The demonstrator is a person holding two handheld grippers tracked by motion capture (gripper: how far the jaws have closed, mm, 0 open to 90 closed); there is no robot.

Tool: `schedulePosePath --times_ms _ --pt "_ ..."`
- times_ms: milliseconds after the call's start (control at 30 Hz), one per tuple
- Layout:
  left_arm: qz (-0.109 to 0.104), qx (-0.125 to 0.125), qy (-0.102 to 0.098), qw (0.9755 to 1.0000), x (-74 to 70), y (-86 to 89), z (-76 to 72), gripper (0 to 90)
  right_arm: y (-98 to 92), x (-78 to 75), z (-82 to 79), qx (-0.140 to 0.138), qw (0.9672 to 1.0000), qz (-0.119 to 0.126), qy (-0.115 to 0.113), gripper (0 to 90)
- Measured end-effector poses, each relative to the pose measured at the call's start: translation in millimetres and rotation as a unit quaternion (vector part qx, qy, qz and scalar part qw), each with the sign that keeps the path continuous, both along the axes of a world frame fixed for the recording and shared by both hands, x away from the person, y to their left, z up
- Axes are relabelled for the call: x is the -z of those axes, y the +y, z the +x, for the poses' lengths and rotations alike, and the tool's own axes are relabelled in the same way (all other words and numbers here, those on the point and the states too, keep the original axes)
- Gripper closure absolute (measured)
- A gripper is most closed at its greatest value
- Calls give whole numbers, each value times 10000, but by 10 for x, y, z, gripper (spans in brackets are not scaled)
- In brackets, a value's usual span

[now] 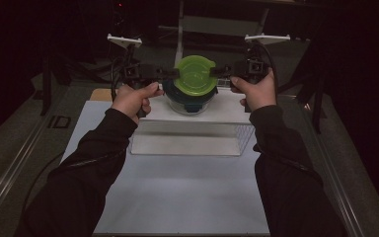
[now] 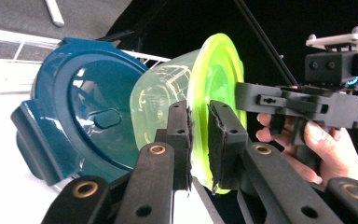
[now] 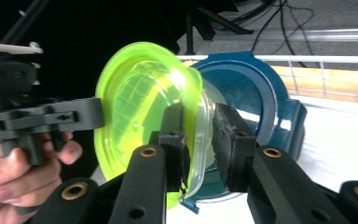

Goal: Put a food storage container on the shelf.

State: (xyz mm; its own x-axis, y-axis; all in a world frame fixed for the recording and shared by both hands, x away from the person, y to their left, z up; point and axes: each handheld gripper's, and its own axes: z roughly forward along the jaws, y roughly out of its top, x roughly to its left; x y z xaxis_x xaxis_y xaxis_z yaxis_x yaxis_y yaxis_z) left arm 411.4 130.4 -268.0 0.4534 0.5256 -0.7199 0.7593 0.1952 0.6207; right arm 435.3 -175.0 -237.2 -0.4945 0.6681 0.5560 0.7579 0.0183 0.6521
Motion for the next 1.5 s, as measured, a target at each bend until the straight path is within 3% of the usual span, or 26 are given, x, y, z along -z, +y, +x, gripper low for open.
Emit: schedulePosePath --times_ms 467,600,767,900,1100,1333,1467,1500 --pt "29 -193 65 9998 40 -26 85 676 37 43 115 116 9998 -78 145 700" --pt "110 -278 30 9995 41 -35 124 666 57 58 152 159 9998 -14 149 697" --pt "111 -379 21 9992 61 -48 152 612 87 48 200 212 9997 -111 112 694" --pt "224 -412 -96 9989 54 -48 158 595 86 57 218 251 9996 -62 128 688" --pt "118 -455 -160 9988 60 -28 170 504 84 47 210 208 9997 -91 10 506" --pt "-57 -418 -404 9983 -17 57 106 381 68 -8 141 85 9997 -101 -212 355" --pt "-63 -266 -756 9968 -69 105 4 284 35 -27 54 -27 9994 -74 -341 285" --pt "32 -224 -935 9954 -91 117 -64 254 28 -25 40 -65 9993 -61 -370 275"
